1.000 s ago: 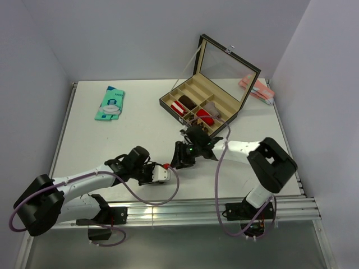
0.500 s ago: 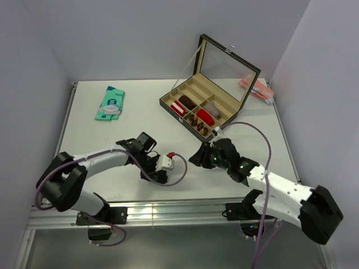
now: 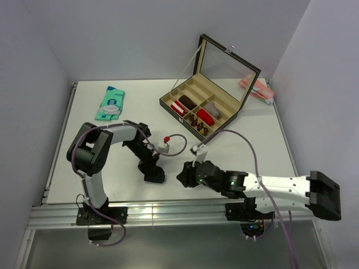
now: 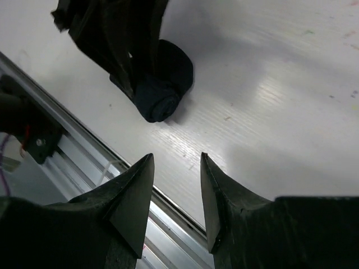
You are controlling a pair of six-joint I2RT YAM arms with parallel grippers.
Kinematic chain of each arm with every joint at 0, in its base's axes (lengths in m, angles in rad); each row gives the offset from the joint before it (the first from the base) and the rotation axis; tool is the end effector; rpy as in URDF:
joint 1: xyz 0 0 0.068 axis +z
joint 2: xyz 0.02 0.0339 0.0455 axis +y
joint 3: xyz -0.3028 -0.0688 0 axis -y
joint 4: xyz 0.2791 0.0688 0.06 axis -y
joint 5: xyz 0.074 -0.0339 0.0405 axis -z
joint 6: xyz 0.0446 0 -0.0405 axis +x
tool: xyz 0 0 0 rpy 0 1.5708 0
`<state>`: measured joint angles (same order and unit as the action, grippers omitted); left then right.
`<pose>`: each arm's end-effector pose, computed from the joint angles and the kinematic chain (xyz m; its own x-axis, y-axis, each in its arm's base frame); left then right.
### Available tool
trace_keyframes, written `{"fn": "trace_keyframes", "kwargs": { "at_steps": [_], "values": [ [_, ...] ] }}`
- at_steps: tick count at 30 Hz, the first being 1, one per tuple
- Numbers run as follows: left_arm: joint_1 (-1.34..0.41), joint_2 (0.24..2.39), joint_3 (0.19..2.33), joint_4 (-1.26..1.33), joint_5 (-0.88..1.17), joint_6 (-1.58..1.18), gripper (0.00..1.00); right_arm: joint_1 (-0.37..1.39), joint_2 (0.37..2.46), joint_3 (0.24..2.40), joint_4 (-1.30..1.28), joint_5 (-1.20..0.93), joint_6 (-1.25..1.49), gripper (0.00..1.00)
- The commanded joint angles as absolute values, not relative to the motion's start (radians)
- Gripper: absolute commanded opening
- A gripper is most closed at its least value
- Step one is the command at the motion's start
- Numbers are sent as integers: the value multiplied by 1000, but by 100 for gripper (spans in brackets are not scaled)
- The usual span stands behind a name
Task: Roll the socks
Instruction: Roll the sock at the center of the board.
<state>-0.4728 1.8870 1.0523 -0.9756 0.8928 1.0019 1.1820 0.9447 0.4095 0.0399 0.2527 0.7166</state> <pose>0.2707 -0.1775 0.1357 -0.3639 0.7797 -0.5096 0.7939 -0.0266 -0.6074 0.0923 0.1960 0.2124 -0.6696 0.0431 -0.7415 -0.4944 0.7191 0.4883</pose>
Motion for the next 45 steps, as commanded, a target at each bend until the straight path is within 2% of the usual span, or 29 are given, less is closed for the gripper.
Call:
{"fn": "trace_keyframes", "kwargs": {
  "at_steps": [1,6,13,21,29,35,38,41,42,45],
  "values": [
    [-476,1980,1009,-1019,655,1094,15,1296,1081,553,92,440,572,46],
    [-474,2029,1029,-1037,649,1103,15,1416,1349,721,66,456,411,52],
    [-474,2069,1068,-1065,637,1091,15,1447,1563,916,-15,390,295,55],
    [-472,2083,1097,-1065,624,1068,15,1457,1709,1015,-90,356,216,60],
    [-474,2112,1134,-1086,617,1060,15,1473,1818,1085,-107,367,195,61],
    [-472,2121,1158,-1097,627,1049,23,1471,1878,1104,-106,379,207,59],
    [-472,2121,1164,-1107,643,1049,30,1470,1894,1108,-106,397,218,51],
    [-472,2118,1172,-1126,667,1063,38,1465,1910,1108,-123,417,232,23],
    [-472,2118,1184,-1144,687,1066,39,1463,1910,1104,-121,419,235,10],
    [-472,2109,1201,-1137,701,1055,39,1457,1899,1092,-123,403,244,7]
  ]
}}
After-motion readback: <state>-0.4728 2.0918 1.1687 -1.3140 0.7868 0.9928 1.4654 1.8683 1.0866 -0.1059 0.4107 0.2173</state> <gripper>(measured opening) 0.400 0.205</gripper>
